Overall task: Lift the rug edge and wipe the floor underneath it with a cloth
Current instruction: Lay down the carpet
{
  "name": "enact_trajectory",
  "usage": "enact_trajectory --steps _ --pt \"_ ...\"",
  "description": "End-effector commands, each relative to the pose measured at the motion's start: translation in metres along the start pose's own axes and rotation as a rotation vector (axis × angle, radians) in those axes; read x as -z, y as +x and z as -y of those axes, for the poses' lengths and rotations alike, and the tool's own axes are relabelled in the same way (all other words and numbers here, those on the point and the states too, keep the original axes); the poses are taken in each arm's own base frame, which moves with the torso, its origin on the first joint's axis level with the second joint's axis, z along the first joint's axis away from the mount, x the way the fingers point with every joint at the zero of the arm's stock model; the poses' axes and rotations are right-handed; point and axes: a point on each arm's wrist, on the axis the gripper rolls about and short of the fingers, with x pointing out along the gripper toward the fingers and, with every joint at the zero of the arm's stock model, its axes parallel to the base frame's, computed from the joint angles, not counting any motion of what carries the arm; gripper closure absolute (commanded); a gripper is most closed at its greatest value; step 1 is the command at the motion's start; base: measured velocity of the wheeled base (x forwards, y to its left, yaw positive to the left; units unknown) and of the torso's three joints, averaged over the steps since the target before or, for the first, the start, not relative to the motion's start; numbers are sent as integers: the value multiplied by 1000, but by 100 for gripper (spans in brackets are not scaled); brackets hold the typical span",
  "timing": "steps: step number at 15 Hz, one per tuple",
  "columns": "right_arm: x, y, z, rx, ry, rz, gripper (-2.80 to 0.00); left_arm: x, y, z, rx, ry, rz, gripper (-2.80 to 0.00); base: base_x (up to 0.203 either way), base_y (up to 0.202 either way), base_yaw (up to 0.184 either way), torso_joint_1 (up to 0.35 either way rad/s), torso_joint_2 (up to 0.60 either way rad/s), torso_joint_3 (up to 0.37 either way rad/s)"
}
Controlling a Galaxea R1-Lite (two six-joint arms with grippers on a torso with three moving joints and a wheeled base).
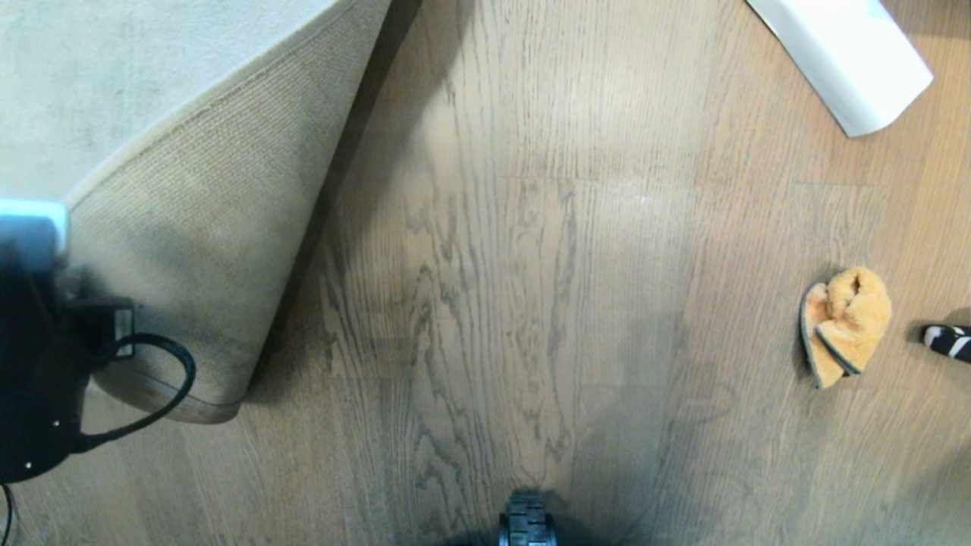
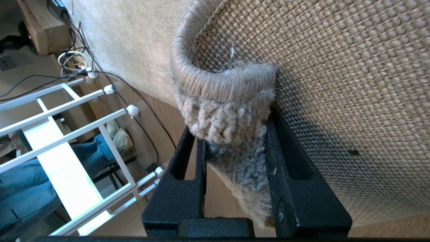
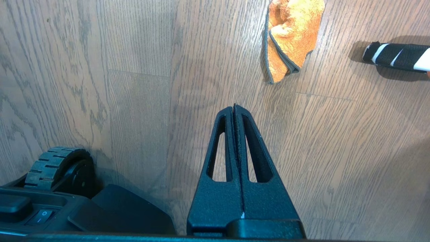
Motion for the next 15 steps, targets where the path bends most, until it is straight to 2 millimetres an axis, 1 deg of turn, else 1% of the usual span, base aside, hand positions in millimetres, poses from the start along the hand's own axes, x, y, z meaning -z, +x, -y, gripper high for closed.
enact_trajectory --steps 1,8,13,15 --pt "0 0 0 0 -1 1 0 -1 -1 -2 -7 -9 6 0 0 0 0 0 0 0" --pt "0 0 0 0 -1 1 0 -4 -5 -7 -10 -29 22 0 0 0 0 0 0 0" --pt "0 0 0 0 -1 1 0 -11 -17 -25 -22 -86 66 0 0 0 0 0 0 0" --pt "0 0 0 0 -1 1 0 -9 -17 -27 -30 -85 62 0 0 0 0 0 0 0"
